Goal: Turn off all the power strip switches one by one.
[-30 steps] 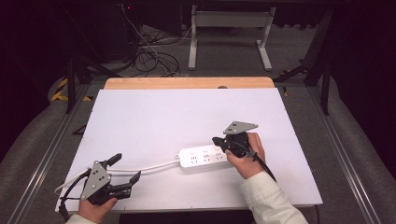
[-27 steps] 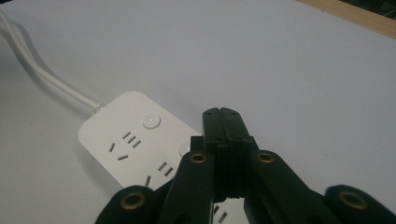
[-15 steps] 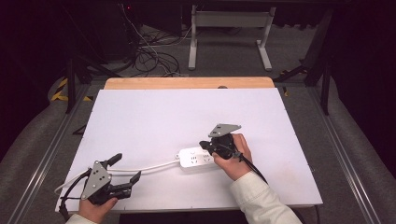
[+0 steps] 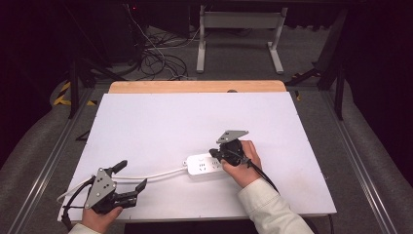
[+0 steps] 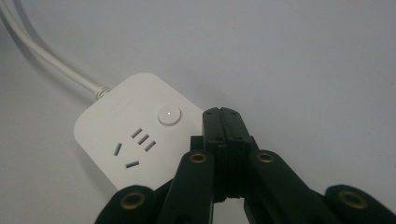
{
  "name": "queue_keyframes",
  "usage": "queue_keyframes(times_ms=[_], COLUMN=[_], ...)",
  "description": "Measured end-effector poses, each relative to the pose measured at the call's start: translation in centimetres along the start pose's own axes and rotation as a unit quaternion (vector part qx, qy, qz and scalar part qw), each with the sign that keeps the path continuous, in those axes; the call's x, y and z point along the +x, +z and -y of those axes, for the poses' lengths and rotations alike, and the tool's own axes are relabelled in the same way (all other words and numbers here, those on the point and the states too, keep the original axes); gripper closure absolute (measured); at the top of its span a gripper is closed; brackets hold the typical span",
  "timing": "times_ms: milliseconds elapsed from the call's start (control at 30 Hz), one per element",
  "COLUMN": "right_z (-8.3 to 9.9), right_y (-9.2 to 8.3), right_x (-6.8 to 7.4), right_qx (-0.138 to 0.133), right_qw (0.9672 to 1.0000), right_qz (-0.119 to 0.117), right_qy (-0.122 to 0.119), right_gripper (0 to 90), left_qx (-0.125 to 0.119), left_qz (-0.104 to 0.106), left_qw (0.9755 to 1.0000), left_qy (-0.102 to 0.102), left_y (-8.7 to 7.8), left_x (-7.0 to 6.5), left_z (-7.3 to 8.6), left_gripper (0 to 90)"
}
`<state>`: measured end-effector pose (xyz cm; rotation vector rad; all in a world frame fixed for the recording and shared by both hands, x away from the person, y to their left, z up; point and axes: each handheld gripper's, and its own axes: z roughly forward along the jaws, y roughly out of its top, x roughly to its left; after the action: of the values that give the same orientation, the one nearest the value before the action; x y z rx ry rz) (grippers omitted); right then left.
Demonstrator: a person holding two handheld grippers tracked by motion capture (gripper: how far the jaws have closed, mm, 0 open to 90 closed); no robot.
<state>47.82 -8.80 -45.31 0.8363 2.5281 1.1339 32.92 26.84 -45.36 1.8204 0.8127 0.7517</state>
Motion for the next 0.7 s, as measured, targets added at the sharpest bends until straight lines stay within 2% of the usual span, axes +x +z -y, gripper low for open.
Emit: queue_keyframes(times_ms=[233,700], right_z=[0.15,0.24], right_y=[0.29,0.52], right_x=[-0.02,0.14], right_qx=[0.014,0.022], right_qw=[0.9999,0.9997], right_qz=[0.001,0.005], right_qy=[0.001,-0.002], right_gripper=[90.0,90.0], left_qx=[0.001,0.003], left_qz=[-0.002,-0.003], left_qw=[1.0000,1.0000], left_qy=[0.004,0.002], left_y=[0.02,0.04], left_x=[0.06,0.04], left_z=[-0.01,0.00], left_gripper=[16.9,16.9])
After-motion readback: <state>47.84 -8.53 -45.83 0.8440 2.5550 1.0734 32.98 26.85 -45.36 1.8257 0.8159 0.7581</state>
